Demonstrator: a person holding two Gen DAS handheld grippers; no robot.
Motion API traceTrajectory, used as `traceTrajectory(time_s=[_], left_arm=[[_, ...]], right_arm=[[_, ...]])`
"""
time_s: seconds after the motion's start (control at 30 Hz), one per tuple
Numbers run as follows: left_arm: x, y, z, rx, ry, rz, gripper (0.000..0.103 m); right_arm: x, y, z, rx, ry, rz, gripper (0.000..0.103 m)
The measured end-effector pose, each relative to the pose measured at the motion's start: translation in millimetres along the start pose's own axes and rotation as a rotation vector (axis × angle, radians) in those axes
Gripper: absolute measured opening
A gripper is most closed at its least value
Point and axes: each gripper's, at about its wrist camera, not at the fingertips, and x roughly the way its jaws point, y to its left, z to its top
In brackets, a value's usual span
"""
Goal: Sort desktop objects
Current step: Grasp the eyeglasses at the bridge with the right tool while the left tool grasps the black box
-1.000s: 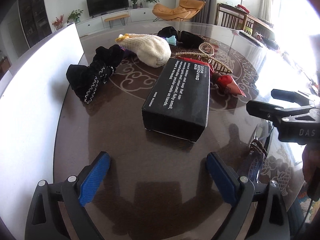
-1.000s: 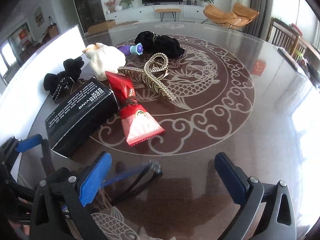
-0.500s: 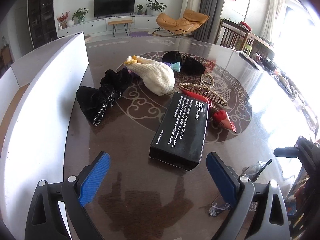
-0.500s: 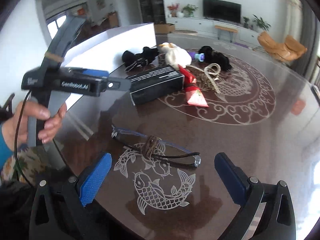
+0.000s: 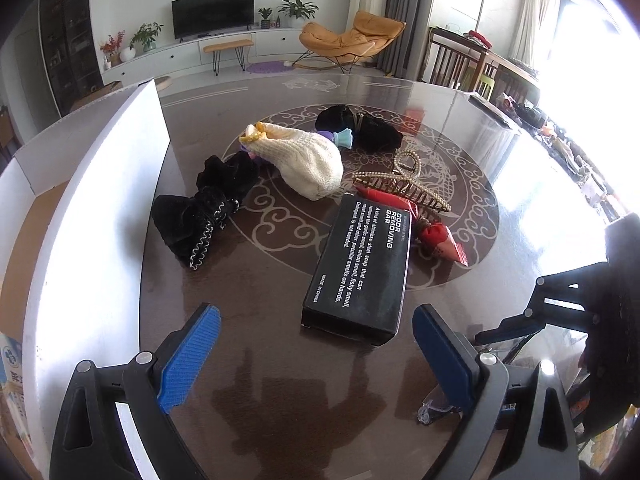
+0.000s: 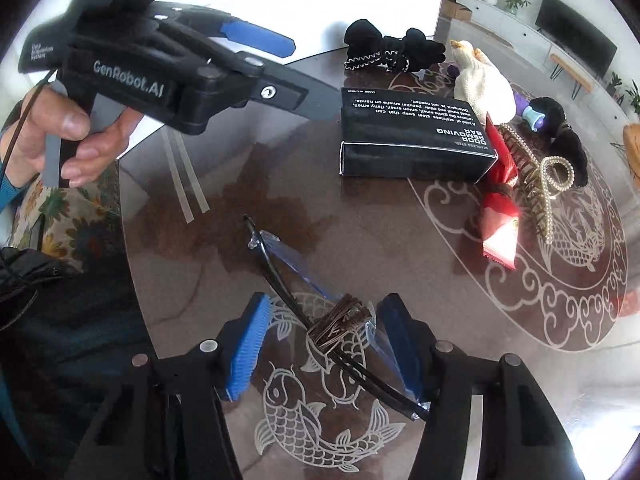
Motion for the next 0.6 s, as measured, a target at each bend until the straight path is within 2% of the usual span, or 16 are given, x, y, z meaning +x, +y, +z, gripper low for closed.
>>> traceTrajectory(time_s=[0.03, 0.1, 0.13, 0.17, 0.3, 0.37, 0.4, 0.53, 0.6], left_arm=[[3.5, -3.8, 3.2, 0.018, 0.005, 0.001, 0.098], [10.7, -9.3, 9.2, 0.041, 0.02, 0.021, 0.098], [14.3, -10.4, 11.7, 0.046, 0.028, 0.021, 0.098], [17.1, -11.6, 13.9, 0.046, 0.035, 0.015, 0.098], [23.3, -17.2, 21.5, 0.064, 0.05, -0.003, 0.098], [27.6, -21.3, 24.2, 0.09, 0.061, -0.003, 0.098], [31.4, -23.5, 24.9, 0.106, 0.071, 0.004, 0.098], [49.1, -29.1, 25.5, 0.159, 0.112, 0.052, 0.098], [57.6, -29.0, 26.7, 0.157, 0.126, 0.057, 0.098]], right_arm=[[-0.4, 2.1, -3.3, -0.004, -0.004, -0.007, 0.058], [-3.2, 3.3, -10.1, 0.009, -0.011, -0.03, 0.05], [-5.1, 2.0, -13.1, 0.025, -0.011, -0.04, 0.038], [-7.5, -0.5, -16.3, 0.048, -0.008, -0.046, 0.034], [-11.7, -5.0, -26.2, 0.093, 0.012, -0.058, 0.036], [-11.3, -2.5, -27.5, 0.076, 0.017, -0.058, 0.053], [-9.9, -1.1, -26.8, 0.067, 0.016, -0.057, 0.054], [-2.4, 2.1, -17.1, 0.056, -0.004, -0.059, 0.054], [-2.3, 2.6, -14.5, 0.06, -0.002, -0.069, 0.042]])
